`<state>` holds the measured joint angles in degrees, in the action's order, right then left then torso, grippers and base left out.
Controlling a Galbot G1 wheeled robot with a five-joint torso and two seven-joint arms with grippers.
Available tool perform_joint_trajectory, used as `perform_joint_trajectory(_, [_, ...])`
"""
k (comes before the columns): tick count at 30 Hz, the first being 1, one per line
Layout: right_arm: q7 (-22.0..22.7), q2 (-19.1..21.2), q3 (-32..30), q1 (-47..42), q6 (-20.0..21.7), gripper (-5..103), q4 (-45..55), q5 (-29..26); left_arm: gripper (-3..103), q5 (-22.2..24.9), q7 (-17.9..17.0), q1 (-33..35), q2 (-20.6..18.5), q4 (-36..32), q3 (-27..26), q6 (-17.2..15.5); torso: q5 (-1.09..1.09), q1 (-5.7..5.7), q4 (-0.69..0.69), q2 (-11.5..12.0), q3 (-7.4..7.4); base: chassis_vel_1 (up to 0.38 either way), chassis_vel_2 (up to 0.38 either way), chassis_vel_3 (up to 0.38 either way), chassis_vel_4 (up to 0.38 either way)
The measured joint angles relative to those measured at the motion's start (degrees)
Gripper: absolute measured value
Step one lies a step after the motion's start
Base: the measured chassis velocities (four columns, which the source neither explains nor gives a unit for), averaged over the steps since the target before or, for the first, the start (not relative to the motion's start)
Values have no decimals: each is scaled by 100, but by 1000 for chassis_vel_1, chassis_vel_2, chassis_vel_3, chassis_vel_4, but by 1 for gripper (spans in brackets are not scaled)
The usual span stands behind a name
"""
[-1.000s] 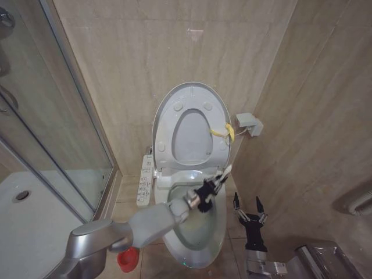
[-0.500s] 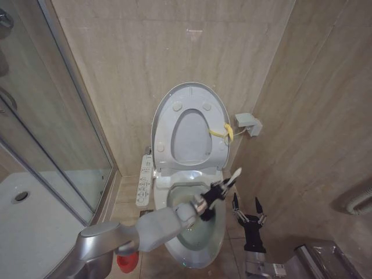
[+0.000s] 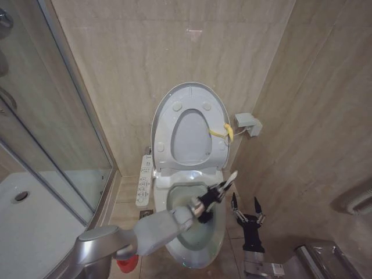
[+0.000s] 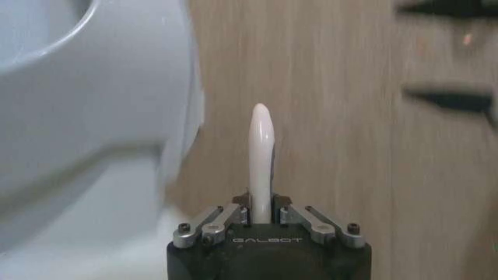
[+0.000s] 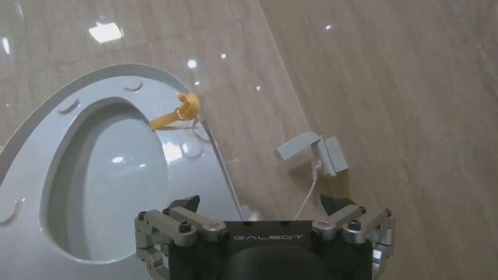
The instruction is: Open the toilet lid, clean the toilet bowl with a toilet brush, close the toilet lid, and flush.
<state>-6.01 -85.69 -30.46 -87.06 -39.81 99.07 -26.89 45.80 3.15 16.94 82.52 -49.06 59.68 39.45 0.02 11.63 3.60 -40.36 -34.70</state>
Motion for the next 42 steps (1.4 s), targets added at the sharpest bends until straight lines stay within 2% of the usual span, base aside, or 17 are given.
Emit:
perform_joint_trajectory(4, [3, 22, -8, 7, 2, 100, 0, -6, 18, -2, 6, 16, 33, 37, -148, 19, 0, 0, 1, 0, 0, 0, 0, 0, 0])
perform_joint_trajectory(7, [4, -5, -18, 13, 3, 100, 0, -7, 18, 50, -18, -82, 291, -55, -390, 18, -4, 0, 12, 0, 1, 0, 0, 0, 0])
perform_joint_trajectory(10, [3, -29, -8, 3, 3, 100, 0, -6, 18, 63, -20, -70, 361, -12, -383, 16, -4, 0, 14, -1, 2, 0, 0, 0, 0])
perform_joint_trajectory(12, [2, -32, 9, -16, 3, 100, 9, 6, 18, 48, -11, 32, 254, 77, -248, 19, -3, 0, 11, 0, 1, 0, 0, 0, 0])
perform_joint_trajectory(14, [2, -12, 4, -35, 2, 100, 28, 4, 18, -16, 4, 144, 58, 137, -127, 23, 0, 0, 0, 0, 1, 0, 0, 0, 0])
perform_joint_trajectory(19, [2, 32, -35, -36, 2, 100, 40, -7, 18, -35, -12, 109, -42, 72, -132, 33, -1, -1, -1, 0, 1, 0, 0, 0, 0])
perform_joint_trajectory(21, [5, 34, -43, -23, 2, 100, 41, -21, 18, 12, -101, -50, 0, -148, -306, 33, -4, 0, 9, 0, 1, 0, 0, 0, 0])
perform_joint_trajectory(24, [6, 28, -38, 0, 2, 100, 38, -24, 18, 92, -204, -210, 8, -395, -478, 27, -4, 0, 13, 0, 1, 0, 0, 0, 0])
perform_joint_trajectory(28, [7, 37, -26, 37, 3, 100, -6, -29, 18, 164, -344, -309, -197, -693, -515, -23, -3, 0, 10, 0, 1, 0, 0, 0, 0])
perform_joint_trajectory(29, [9, 47, -21, 52, 5, 100, -21, -41, 18, 176, -457, -310, -376, -869, -446, -82, -1, 0, 6, 0, 1, 0, 0, 0, 0])
perform_joint_trajectory(31, [9, 84, -12, 82, 11, 100, -44, -74, 18, 154, -626, -264, -740, -1162, -228, -201, -3, 0, 5, 0, 1, 0, 0, 0, 0])
perform_joint_trajectory(32, [9, 84, -12, 82, 11, 100, -44, -74, 18, 154, -626, -264, -740, -1162, -228, -201, -3, 0, 5, 0, 1, 0, 0, 0, 0])
perform_joint_trajectory(36, [10, 118, 10, 151, 26, 100, -95, -124, 18, 69, -812, -182, -1250, -1339, 70, -410, -3, 0, 5, 0, 1, 0, 0, 0, 0])
perform_joint_trajectory(42, [9, 95, 68, 174, 31, 100, -109, -126, 18, 98, -933, -154, -1345, -1224, 212, -542, -4, 0, 8, -1, 1, 0, 0, 0, 0])
